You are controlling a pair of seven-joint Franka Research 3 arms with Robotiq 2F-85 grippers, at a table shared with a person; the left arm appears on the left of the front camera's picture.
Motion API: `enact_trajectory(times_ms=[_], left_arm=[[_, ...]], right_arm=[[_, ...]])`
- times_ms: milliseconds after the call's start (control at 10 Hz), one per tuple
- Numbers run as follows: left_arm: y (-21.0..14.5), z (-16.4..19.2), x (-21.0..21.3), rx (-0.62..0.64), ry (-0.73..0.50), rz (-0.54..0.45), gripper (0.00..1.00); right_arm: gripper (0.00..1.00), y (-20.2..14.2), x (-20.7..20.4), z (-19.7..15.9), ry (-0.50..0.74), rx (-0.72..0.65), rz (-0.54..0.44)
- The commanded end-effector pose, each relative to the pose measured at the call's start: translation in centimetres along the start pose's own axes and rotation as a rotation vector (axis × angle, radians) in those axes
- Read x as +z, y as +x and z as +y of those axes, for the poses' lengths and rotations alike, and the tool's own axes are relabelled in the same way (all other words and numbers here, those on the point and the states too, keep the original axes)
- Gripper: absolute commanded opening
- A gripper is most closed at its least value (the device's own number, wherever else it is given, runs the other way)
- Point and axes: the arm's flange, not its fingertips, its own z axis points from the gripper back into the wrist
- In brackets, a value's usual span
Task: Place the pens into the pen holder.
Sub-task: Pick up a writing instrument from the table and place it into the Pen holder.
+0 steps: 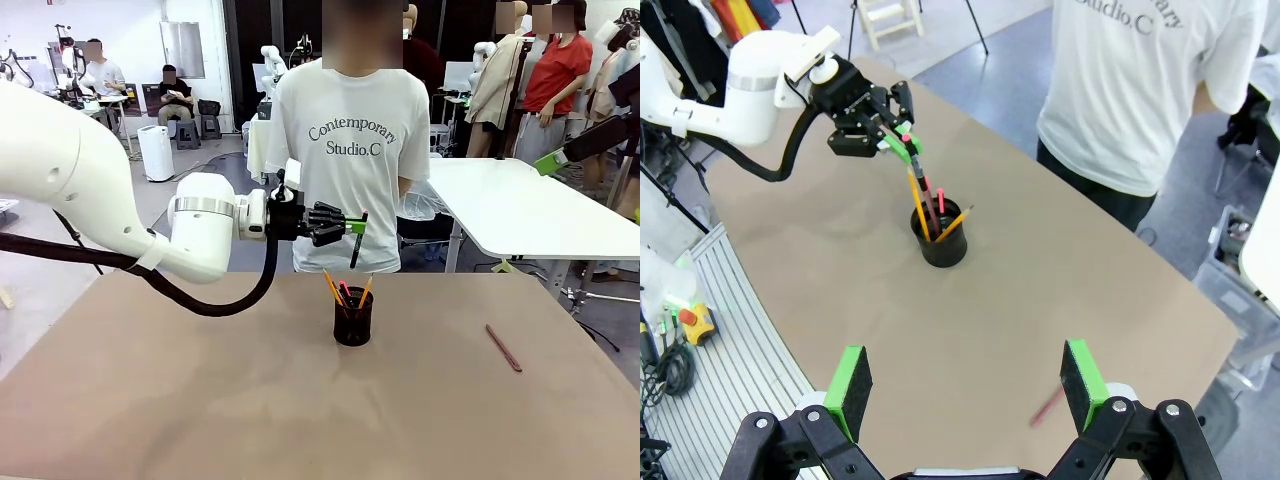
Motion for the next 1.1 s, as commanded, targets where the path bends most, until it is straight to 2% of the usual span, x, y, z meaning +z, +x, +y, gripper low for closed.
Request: enact_trajectory(times_ms=[0,200,400,1000], left_arm=[[0.6,-0.2,0.5,-0.007,0.006,0.006,0.00],[0.1,0.0,0.1,-0.002,0.001,0.001,0.00],[-2.4,-0.2,-1.2,0.036,0.001,-0.027,0.00],[-6.8,-1.1,-2.2,0.102,0.006,-0.036,0.00]], right_arm=[[1.00,0.0,0.0,0.0,0.018,0.005,-0.026],[1.00,0.0,0.0,0.0,0.018,0.005,-0.026],[1.00,0.0,0.0,0.0,0.018,0.005,-0.026],[1.00,0.0,0.0,0.0,0.018,0.005,-0.026]])
